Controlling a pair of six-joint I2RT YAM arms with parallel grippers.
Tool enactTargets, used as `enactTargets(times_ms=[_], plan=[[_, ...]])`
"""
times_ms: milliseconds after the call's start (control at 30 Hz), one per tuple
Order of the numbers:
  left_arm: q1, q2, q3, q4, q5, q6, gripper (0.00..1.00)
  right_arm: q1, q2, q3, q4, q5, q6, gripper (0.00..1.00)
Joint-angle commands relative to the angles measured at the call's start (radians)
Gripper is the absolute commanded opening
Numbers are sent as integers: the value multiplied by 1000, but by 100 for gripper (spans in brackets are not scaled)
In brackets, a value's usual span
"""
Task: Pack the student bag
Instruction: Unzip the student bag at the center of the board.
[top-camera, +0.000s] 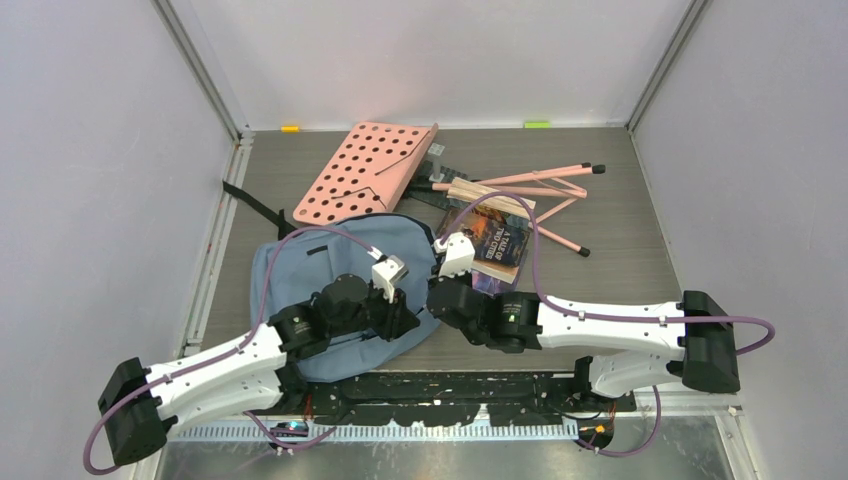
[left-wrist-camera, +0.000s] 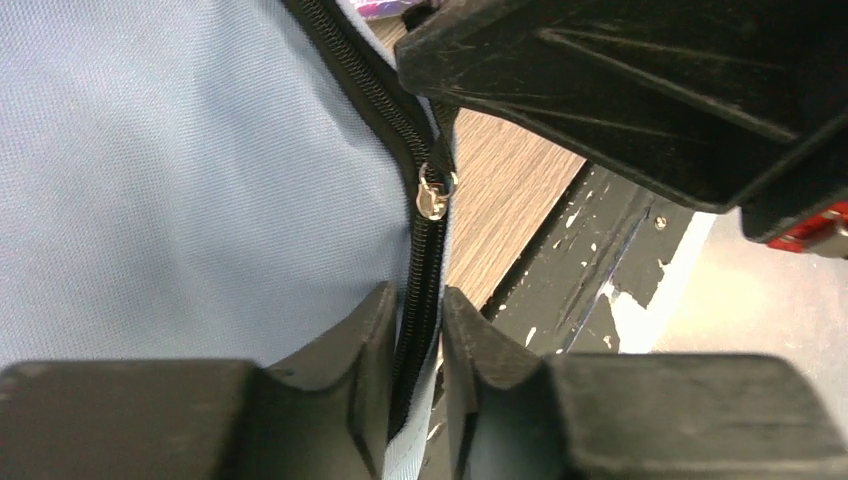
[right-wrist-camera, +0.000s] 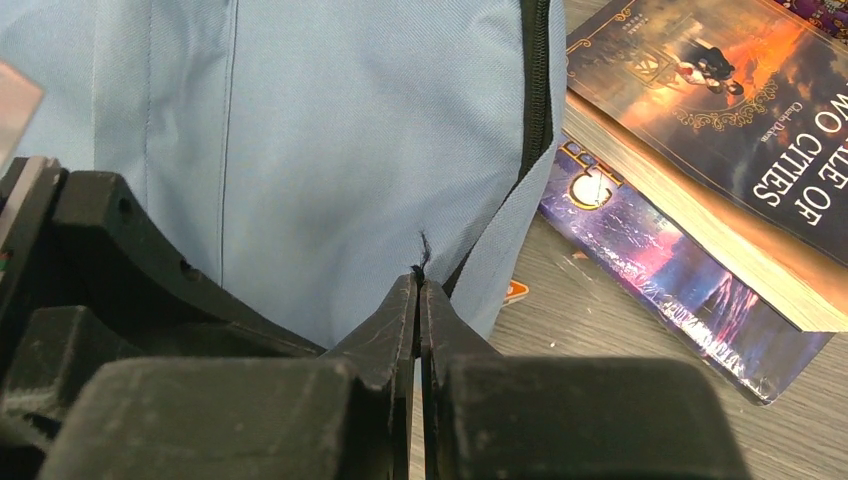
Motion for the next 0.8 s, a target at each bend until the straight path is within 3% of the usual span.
enactTargets(times_ms=[0, 133, 433, 767], plan=[[-6, -23, -2, 73, -32, 1, 20, -12, -37, 7, 41, 43, 17, 0], [-6, -8, 12, 26, -30, 17, 1, -12, -31, 13, 28, 64, 14, 0], [-6, -8, 20, -54, -41, 29, 0, -26, 8, 86, -87, 172, 1, 0], [-21, -13, 23, -108, -48, 34, 0, -168, -18, 92, -80, 96, -42, 1]])
